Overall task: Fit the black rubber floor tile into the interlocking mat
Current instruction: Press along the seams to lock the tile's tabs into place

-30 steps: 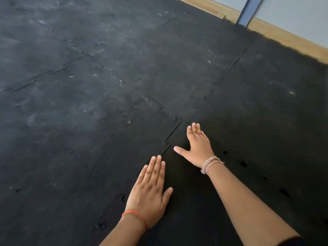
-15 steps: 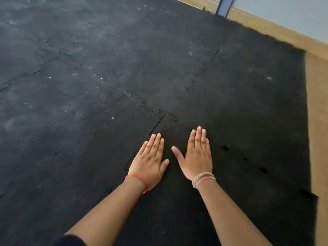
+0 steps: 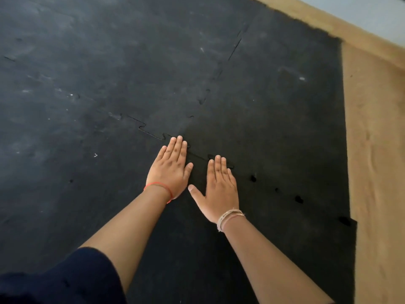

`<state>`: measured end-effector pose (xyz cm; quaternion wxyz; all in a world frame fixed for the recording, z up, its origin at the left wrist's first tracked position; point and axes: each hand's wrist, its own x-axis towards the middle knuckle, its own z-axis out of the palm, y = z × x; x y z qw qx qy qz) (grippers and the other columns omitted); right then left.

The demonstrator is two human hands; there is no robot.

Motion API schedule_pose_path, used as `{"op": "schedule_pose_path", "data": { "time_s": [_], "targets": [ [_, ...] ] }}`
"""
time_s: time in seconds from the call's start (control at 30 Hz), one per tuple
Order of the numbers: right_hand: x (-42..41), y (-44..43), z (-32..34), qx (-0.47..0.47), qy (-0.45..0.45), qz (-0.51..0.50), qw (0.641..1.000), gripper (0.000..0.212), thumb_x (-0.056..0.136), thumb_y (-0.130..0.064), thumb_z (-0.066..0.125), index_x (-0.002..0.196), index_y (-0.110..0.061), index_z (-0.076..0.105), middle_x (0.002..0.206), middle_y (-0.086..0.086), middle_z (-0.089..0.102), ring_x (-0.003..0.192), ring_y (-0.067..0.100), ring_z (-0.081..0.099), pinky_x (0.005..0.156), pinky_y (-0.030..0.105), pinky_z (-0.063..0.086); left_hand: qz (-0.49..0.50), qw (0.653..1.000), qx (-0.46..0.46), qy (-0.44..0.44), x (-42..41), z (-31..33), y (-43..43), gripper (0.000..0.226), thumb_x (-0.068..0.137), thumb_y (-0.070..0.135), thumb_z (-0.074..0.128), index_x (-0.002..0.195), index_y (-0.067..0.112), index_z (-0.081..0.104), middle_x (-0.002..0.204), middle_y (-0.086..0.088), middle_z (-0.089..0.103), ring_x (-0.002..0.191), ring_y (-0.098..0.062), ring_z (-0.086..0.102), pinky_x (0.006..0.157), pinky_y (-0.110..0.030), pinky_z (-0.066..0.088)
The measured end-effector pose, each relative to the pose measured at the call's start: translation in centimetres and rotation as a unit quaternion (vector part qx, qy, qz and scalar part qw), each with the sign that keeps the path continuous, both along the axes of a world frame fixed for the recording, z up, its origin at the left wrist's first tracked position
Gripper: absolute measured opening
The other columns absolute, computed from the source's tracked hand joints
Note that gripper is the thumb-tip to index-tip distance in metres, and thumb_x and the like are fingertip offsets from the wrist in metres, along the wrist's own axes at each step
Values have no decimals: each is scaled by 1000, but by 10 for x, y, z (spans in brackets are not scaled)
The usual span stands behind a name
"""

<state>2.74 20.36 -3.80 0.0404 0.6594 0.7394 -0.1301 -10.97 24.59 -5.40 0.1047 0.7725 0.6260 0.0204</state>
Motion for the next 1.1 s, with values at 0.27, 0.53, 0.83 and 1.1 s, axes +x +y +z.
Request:
{"op": "schedule_pose_path", "data": {
  "time_s": [0.27,0.53,0.83,1.1],
  "targets": [
    [31,34,37,-180,39,54,981,73,90,-58,23,145,-14,3,156,5,-8,142,19,-7,113,36,6,-4,983,-171,64,4,30,19,68,94,48,17,141,8,-13,152,-9,-20,138,-19,-18,113,-34,-4],
    [118,-56,5,7,-63,-16,998,113,60,-86,4,136,-8,-24,150,10,-25,132,21,-32,110,36,-13,-169,985,-29,3,79,8,-49,65,93,48,12,139,13,-17,151,-2,-20,130,-11,-28,109,-31,-14],
    [125,-32,14,-78,-54,67,993,121,59,-89,21,141,-8,-17,153,11,-20,140,22,-19,112,37,-6,-132,991,-14,7,80,2,-48,68,85,56,-1,133,14,-25,143,-2,-30,131,-16,-31,107,-29,-18],
    [120,-15,29,-147,-93,65,983,118,66,-83,35,143,-7,-9,154,12,-13,142,24,-10,114,38,3,-146,986,-63,48,84,15,-40,70,91,53,11,134,11,-25,147,-6,-28,130,-16,-30,106,-30,-16]
  ]
}}
